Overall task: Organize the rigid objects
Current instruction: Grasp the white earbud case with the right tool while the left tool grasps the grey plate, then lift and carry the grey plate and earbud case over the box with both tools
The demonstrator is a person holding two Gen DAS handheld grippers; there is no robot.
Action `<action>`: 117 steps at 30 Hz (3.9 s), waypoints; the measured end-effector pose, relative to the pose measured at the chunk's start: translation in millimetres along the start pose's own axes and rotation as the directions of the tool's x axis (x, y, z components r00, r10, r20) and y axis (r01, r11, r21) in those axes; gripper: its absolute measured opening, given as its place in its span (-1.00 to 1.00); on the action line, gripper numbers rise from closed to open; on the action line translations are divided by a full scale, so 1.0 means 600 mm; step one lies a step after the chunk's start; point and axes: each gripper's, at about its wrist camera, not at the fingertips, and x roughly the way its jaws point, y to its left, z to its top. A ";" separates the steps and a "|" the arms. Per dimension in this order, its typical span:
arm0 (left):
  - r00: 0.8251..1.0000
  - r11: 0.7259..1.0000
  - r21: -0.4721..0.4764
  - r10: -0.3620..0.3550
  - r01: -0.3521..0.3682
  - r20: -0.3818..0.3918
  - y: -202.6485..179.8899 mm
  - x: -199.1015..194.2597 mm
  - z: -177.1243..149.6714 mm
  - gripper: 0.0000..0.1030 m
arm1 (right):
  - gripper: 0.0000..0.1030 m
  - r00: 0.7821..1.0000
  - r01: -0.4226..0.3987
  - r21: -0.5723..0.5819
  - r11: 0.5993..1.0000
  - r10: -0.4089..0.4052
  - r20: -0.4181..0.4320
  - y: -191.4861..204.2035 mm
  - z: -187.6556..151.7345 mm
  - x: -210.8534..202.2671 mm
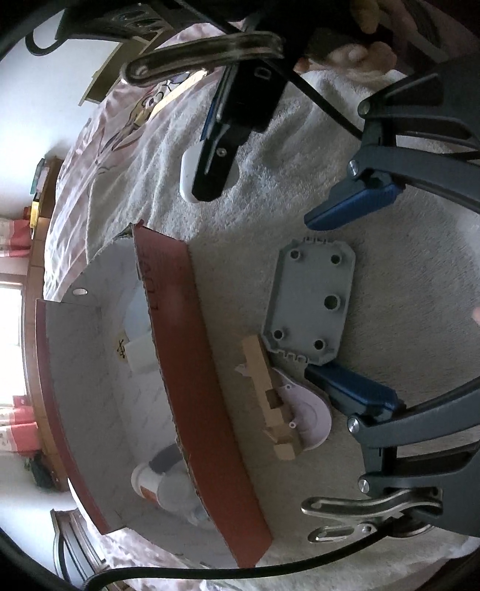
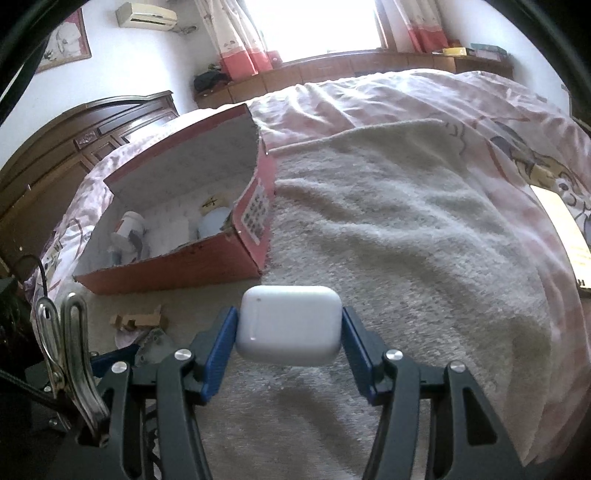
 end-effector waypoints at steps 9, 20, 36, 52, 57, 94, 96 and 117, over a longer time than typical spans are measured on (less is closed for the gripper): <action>0.998 0.994 0.085 0.059 -0.061 0.024 -0.014 0.001 -0.009 0.39 | 0.16 1.000 0.003 0.002 1.000 -0.003 -0.024 0.004 -0.006 0.009; 0.999 0.997 0.067 0.034 -0.036 0.030 0.006 -0.026 -0.027 0.39 | 0.16 0.999 -0.028 -0.005 1.000 0.028 -0.023 0.022 -0.009 0.001; 0.992 0.991 -0.101 0.095 -0.086 0.081 0.102 -0.071 -0.042 0.39 | 0.16 0.994 -0.067 -0.039 0.997 0.064 -0.086 0.075 -0.039 0.020; 0.992 0.981 -0.182 0.083 -0.064 0.099 0.142 -0.071 -0.054 0.39 | 0.18 0.997 0.066 -0.155 0.986 -0.070 -0.020 0.113 -0.066 0.026; 0.989 0.981 -0.191 0.070 -0.044 0.128 0.147 -0.081 -0.057 0.39 | 0.22 0.993 0.113 -0.206 0.972 -0.118 -0.011 0.126 -0.072 0.030; 0.972 0.983 -0.175 0.095 -0.057 0.216 0.175 -0.127 0.039 0.39 | 0.15 0.995 -0.044 -0.148 0.988 0.056 0.077 0.149 0.002 -0.031; 0.971 0.984 -0.170 0.097 -0.060 0.219 0.175 -0.126 0.047 0.39 | 0.15 0.995 -0.052 -0.151 0.987 0.065 0.081 0.152 0.013 -0.028; 0.971 0.985 -0.155 0.111 -0.079 0.214 0.191 -0.074 0.127 0.39 | 0.15 0.993 -0.055 -0.153 0.987 0.070 0.097 0.157 0.084 0.023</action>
